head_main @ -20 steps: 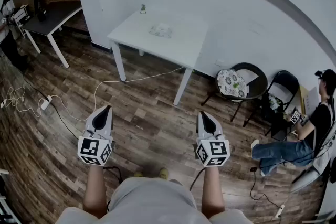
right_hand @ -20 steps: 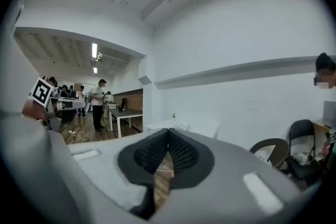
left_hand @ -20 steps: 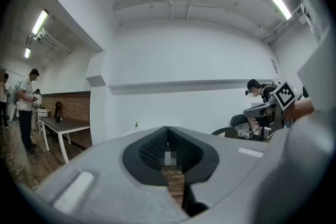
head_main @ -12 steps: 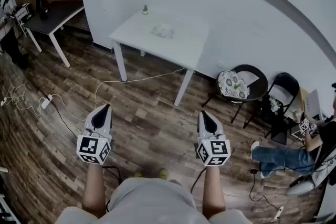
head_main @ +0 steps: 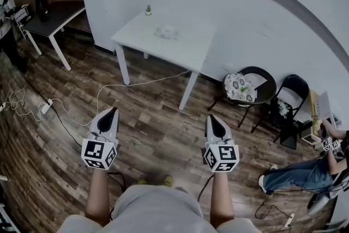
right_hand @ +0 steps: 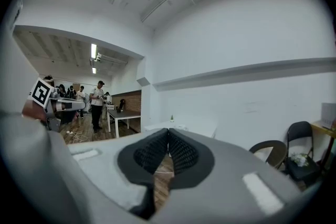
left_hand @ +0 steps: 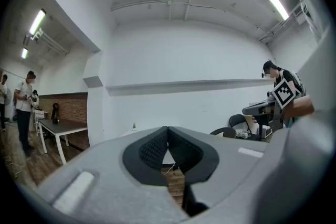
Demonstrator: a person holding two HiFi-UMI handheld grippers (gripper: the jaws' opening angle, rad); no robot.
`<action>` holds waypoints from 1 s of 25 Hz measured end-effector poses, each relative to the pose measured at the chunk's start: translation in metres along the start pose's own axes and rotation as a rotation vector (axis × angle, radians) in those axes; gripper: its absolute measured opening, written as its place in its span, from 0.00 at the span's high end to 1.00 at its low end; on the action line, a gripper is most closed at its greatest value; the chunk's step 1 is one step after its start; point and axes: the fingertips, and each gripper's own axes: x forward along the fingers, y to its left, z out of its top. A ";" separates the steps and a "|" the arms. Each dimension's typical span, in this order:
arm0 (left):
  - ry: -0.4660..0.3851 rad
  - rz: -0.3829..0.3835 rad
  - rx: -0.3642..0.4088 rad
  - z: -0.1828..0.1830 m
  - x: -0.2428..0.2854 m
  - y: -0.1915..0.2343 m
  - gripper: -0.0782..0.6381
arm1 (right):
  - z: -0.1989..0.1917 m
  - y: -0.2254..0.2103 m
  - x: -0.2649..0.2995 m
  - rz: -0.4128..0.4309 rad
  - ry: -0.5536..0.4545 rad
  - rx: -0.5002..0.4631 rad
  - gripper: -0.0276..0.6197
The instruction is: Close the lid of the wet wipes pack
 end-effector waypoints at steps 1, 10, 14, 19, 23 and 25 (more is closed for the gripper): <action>0.000 -0.002 -0.001 0.000 0.000 -0.002 0.89 | -0.001 0.000 -0.001 0.001 0.001 -0.001 0.95; -0.001 -0.006 0.002 0.002 0.001 -0.010 0.89 | 0.000 0.001 -0.003 0.018 0.005 -0.005 0.85; 0.003 -0.006 0.000 0.000 0.002 -0.011 0.89 | 0.000 0.000 -0.003 0.017 -0.001 -0.004 0.85; 0.010 -0.007 -0.001 -0.001 0.003 -0.016 0.89 | -0.003 -0.004 -0.006 0.012 0.005 -0.004 0.85; 0.013 -0.010 0.005 0.000 0.007 -0.023 0.89 | -0.005 -0.010 -0.006 0.015 0.006 0.000 0.85; 0.015 -0.010 0.008 0.001 0.009 -0.028 0.89 | -0.006 -0.014 -0.006 0.020 0.008 0.003 0.85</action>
